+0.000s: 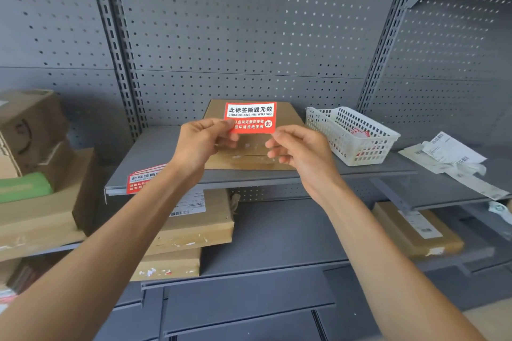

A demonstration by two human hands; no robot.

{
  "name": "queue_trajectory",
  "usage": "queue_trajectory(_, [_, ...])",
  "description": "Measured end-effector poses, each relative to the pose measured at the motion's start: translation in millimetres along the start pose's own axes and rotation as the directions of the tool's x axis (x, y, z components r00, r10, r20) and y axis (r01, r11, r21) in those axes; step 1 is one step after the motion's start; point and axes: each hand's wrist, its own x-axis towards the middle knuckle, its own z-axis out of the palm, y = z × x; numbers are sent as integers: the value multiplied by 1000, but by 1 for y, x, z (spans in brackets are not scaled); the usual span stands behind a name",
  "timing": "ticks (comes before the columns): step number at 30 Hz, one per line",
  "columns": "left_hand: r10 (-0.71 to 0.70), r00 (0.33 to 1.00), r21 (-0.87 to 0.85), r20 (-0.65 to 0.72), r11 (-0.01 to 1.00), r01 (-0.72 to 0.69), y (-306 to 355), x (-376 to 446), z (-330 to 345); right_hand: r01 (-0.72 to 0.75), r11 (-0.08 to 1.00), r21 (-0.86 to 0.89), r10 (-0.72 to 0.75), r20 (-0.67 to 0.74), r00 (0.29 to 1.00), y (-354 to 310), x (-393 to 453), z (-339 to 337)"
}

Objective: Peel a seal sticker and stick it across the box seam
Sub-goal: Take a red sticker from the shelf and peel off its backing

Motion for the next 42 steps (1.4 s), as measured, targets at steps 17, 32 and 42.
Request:
queue_trajectory(17, [631,773,568,67,613,-549,3,-13,26,160,986,-38,-161,-3,987,2,9,14])
queue_trajectory(32, [578,809,478,103,685,-550,8,-15,21,407,855,-323,-409,66,910,5,13,22])
queue_trajectory(42, [590,796,499,134,654,-568,5,-10,14,426,810,-404,-425,96,900,6,14,25])
